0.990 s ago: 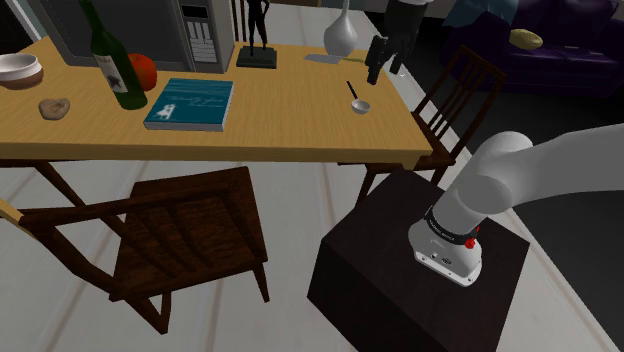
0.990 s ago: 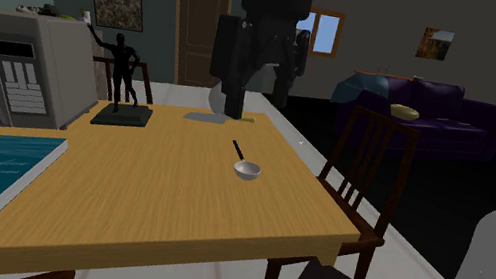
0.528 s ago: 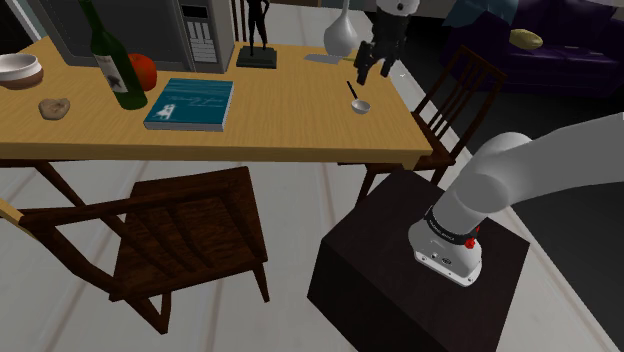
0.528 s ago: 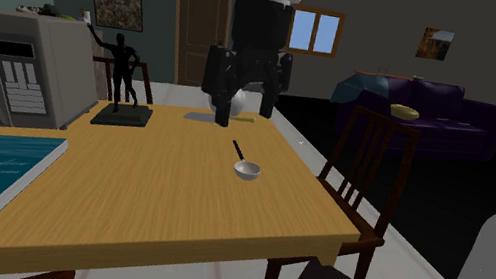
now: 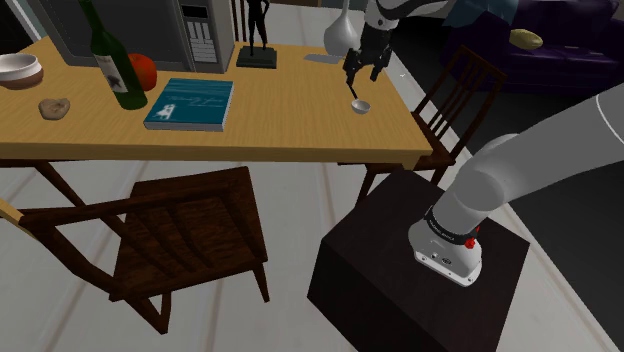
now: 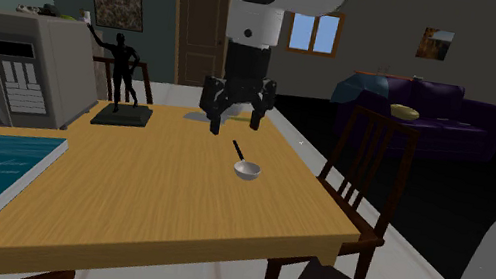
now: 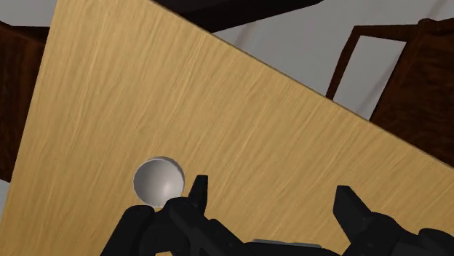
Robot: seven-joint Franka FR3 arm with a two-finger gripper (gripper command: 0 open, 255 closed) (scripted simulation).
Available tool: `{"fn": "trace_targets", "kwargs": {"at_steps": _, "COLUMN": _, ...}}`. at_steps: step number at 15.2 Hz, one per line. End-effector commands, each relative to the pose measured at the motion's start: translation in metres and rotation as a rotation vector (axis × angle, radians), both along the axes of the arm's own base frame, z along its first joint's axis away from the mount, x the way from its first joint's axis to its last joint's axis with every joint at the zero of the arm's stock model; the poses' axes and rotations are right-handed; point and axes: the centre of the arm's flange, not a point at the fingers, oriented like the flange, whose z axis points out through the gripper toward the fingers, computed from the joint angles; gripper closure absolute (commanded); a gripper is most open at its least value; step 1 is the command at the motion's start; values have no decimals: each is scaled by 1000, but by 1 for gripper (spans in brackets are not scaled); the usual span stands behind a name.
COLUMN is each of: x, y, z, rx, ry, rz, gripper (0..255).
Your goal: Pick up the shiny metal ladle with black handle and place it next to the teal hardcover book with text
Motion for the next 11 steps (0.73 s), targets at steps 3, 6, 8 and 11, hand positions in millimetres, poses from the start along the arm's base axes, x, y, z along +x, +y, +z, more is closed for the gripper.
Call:
{"fn": "trace_targets", "kwargs": {"at_steps": 3, "x": 29, "y": -36, "z": -24, "rx": 8, "ry": -14, "rz": -75, "gripper": 0}}
{"fn": "trace_targets", "kwargs": {"at_steps": 6, "x": 48, "y": -63, "z": -44, "rx": 14, "ry": -24, "rz": -130, "gripper": 0}}
{"fn": "trace_targets", "kwargs": {"at_steps": 8, "x": 60, "y": -82, "z": -57, "rx": 18, "ry": -30, "rz": -167, "gripper": 0}}
{"fn": "trace_targets", "kwargs": {"at_steps": 11, "x": 77, "y": -112, "z": -76, "rx": 25, "ry": -40, "rz": -222, "gripper": 0}}
